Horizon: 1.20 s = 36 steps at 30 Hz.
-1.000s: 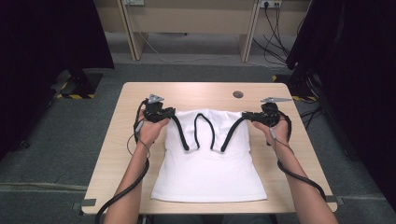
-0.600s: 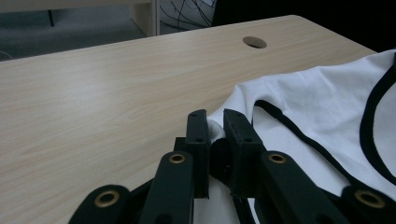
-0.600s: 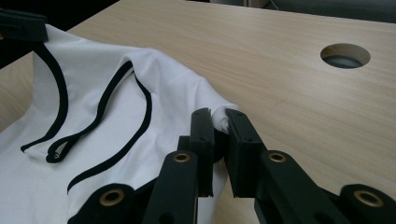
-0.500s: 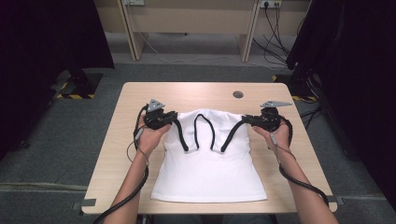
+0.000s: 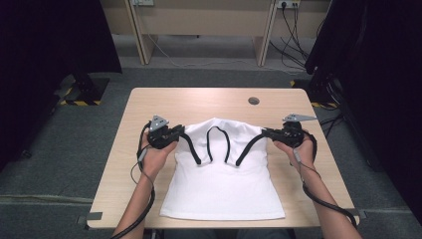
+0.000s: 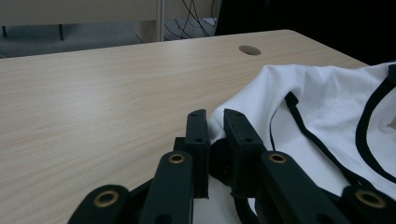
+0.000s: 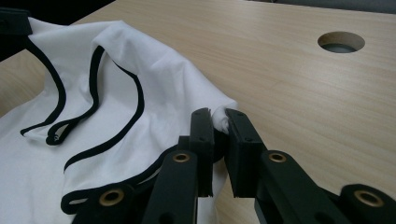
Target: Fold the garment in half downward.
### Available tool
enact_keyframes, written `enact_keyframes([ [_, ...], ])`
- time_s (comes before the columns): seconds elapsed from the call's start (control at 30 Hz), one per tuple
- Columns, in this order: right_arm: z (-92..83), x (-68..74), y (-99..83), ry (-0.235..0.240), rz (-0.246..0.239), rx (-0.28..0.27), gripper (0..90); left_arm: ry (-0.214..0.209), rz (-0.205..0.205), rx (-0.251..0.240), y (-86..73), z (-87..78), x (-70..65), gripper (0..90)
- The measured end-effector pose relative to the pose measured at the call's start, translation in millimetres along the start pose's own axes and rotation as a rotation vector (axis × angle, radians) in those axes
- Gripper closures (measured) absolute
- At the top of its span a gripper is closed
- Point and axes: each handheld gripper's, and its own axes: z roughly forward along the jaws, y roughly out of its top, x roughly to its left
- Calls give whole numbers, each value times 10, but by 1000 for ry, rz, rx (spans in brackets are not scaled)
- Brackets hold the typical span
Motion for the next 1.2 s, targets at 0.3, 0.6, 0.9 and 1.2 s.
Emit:
enact_keyframes([
  [0.3,-52,66,-66,3,-24,-3,822,8,-8,-21,-127,-98,0,794],
  [0.6,-64,126,-110,2,-44,-5,821,15,3,-28,-169,-173,-16,794],
  [0.9,-90,194,-131,3,-67,-10,822,17,15,-34,-188,-212,-38,794],
  [1.2,-129,278,-187,14,-101,-6,821,9,24,-33,-240,-266,-84,794],
])
